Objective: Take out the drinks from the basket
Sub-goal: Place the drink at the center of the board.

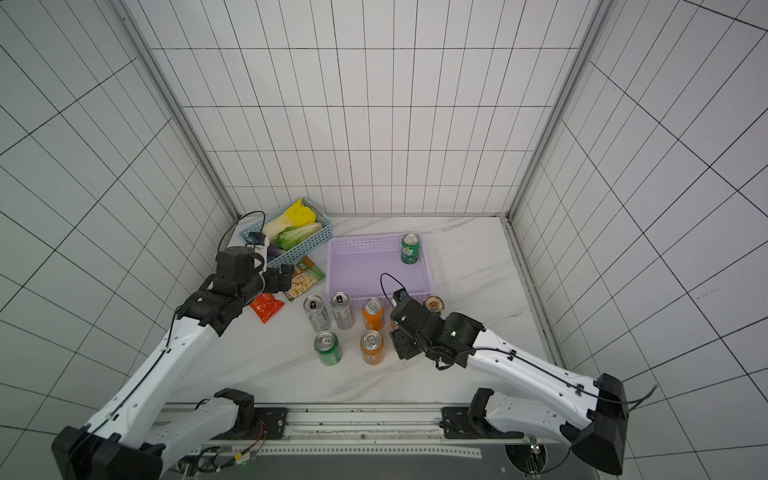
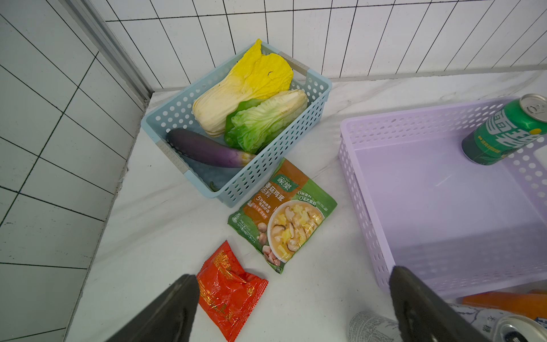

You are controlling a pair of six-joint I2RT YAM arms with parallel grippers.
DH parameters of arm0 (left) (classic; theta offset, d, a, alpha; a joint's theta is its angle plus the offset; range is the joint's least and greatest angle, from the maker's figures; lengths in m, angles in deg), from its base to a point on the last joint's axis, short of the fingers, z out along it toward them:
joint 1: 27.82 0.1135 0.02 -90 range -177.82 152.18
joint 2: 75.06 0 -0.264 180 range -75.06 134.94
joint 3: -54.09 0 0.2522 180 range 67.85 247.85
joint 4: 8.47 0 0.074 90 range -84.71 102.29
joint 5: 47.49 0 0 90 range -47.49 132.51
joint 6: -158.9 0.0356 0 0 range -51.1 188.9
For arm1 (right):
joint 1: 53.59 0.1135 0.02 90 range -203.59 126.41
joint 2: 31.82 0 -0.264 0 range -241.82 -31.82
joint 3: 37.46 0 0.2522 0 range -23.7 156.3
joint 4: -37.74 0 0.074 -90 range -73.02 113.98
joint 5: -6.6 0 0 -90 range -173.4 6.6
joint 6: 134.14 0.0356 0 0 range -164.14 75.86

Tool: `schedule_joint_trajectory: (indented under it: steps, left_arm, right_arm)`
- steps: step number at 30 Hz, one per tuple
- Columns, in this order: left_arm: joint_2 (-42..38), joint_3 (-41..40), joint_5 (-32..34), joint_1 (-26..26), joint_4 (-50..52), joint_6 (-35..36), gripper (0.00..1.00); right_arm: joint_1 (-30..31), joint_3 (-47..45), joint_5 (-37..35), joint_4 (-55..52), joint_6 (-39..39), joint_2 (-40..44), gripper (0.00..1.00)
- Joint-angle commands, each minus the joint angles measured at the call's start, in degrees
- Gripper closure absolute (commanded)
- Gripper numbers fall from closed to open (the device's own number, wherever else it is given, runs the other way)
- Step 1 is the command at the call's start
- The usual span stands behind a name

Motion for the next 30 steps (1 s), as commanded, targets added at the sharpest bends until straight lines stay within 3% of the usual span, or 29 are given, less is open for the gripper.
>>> schedule_joint_trajectory:
  steps: [1,30]
  left_arm:
    - [0.33,-0.20,0.15,0.18,-1.20,0.73,0.02]
    - [0.50,-0.20,0.35,0.18,-1.15,0.89,0.02]
  right_arm:
    - [0.50,-2.40,-1.73,5.94,1.79,0.79,0.41]
    - [0.54,-10.35,-1.87,16.29,3.22,-4.92,0.41]
